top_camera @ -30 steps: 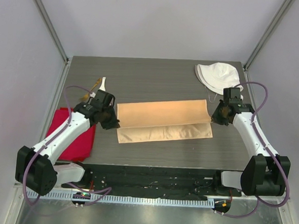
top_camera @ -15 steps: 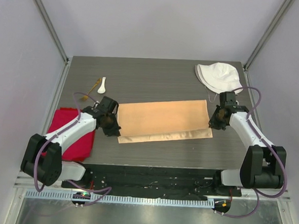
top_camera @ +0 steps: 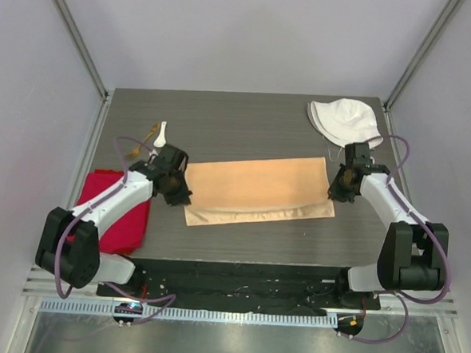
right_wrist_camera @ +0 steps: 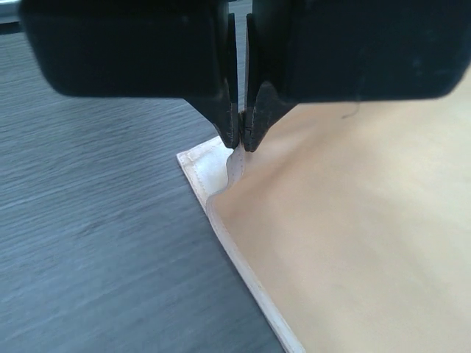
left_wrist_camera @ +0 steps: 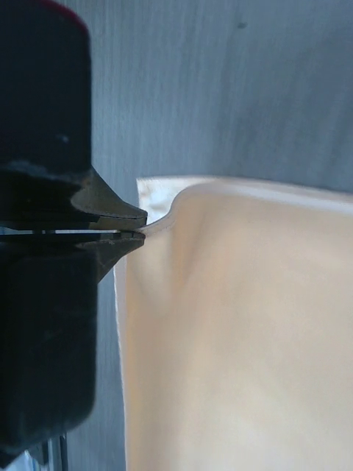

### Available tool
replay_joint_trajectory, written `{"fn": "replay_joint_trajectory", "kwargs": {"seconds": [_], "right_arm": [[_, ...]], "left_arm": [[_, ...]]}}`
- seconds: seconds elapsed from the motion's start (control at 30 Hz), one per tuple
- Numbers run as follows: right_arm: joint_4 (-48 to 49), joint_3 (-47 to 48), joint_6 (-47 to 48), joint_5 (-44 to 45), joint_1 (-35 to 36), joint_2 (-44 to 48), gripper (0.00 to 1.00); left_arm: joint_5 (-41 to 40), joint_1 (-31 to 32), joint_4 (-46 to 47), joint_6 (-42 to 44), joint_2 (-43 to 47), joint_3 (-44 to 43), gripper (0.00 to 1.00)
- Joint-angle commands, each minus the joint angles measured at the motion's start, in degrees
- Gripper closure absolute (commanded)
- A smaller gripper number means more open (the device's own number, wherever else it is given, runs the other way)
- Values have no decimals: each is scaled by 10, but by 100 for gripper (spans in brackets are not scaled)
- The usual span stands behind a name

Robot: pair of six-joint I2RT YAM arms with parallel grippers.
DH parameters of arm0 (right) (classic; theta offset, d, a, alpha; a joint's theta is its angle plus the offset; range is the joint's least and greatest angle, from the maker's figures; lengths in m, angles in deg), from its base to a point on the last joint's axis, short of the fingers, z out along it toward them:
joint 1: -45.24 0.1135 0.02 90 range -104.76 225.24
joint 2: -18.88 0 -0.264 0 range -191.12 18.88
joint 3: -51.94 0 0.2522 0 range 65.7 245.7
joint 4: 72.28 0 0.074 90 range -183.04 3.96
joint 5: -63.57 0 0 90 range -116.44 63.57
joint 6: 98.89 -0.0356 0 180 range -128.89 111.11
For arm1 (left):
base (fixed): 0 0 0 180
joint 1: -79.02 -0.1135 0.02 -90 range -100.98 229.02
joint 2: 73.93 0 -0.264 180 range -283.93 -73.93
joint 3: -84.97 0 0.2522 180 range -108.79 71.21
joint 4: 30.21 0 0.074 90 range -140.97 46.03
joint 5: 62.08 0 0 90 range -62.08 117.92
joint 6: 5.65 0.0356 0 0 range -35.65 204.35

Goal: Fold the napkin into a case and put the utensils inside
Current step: Fold and flatten the napkin at the center of the board.

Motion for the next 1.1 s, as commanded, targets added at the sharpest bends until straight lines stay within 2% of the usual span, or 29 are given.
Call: {"fn": "replay_joint_trajectory", "kwargs": {"seconds": [0.0,0.17,0.27,0.4,0.57,0.7,0.8,0.97,1.07], "right_arm": [[46,134,-18,-2,-2,-11,99],[108,320,-18,2,-2,-107,99],[171,400,4,-11,-2,-174,99],[210,484,11,-59,-2,-244,99],[225,551,7,-106,-1,-311,99],[218,520,-3,-104,-1,-310,99],[203,463,-15,-101,-1,-283,99],[154,364,-29,-81,-1,-215,99],[136,275,-37,-81,-1,-165,99]], "left_arm": [[-59,-15,8,25,0,-168,100],[-81,-41,20,60,-126,-387,100],[-108,-61,62,67,-179,-460,100],[-126,-78,160,89,-217,-480,100],[-95,-96,199,100,-257,-500,100],[-64,-96,197,108,-283,-500,100],[-55,-97,173,98,-285,-493,100],[-32,-96,113,49,-243,-423,100],[1,-80,85,58,-204,-359,100]]}}
